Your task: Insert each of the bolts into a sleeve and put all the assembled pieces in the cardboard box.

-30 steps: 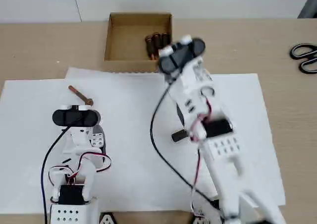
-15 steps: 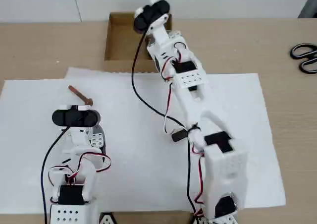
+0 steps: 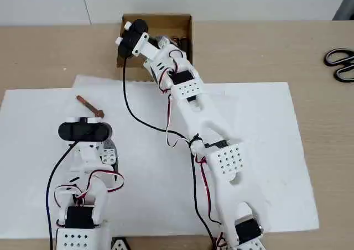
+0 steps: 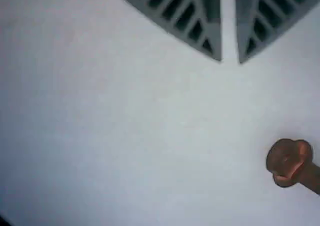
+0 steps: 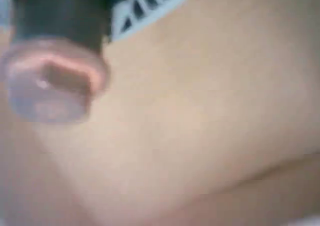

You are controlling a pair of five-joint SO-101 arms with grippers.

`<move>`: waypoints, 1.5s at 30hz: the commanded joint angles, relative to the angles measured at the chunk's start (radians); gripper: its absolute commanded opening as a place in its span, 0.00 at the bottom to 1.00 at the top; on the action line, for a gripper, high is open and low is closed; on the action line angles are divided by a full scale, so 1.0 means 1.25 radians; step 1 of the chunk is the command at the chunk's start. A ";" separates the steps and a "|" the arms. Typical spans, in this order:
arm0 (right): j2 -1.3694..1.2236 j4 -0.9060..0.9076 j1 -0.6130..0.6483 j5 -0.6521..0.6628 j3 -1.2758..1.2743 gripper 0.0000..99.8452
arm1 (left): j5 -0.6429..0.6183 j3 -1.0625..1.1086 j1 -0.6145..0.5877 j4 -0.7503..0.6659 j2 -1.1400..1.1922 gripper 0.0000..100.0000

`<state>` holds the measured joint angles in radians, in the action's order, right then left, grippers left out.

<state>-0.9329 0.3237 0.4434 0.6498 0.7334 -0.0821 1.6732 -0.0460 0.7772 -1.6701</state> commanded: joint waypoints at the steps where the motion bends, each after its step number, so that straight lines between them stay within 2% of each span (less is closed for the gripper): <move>1: 0.020 -0.019 0.004 0.010 0.063 0.19 | 0.000 -0.003 -0.005 -0.018 -0.010 0.01; 7: 0.041 -0.019 0.004 0.010 0.064 0.13 | 0.000 -0.003 -0.005 -0.018 -0.010 0.01; 11: 0.101 0.020 0.004 0.010 0.064 0.05 | 0.000 -0.003 -0.005 -0.018 -0.010 0.01; 13: 0.129 0.096 0.004 0.010 0.064 0.00 | 0.000 -0.003 -0.005 -0.018 -0.010 0.01; 26: 0.349 0.644 -0.014 0.009 0.064 0.00 | 0.000 -0.003 -0.006 -0.018 -0.010 0.01; 32: 0.413 0.850 -0.015 -0.119 0.064 0.00 | 0.000 -0.003 -0.006 -0.018 -0.010 0.01; 38: 0.472 1.060 -0.015 -0.184 0.064 0.00 | -0.001 -0.003 -0.007 -0.017 -0.010 0.01; 45: 0.562 1.092 -0.028 -0.232 0.048 0.00 | 0.004 -0.003 -0.074 -0.018 -0.010 0.01</move>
<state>-0.3237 1.6740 0.4250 0.3859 0.7626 -0.0821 1.6732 -0.1227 0.7772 -1.6701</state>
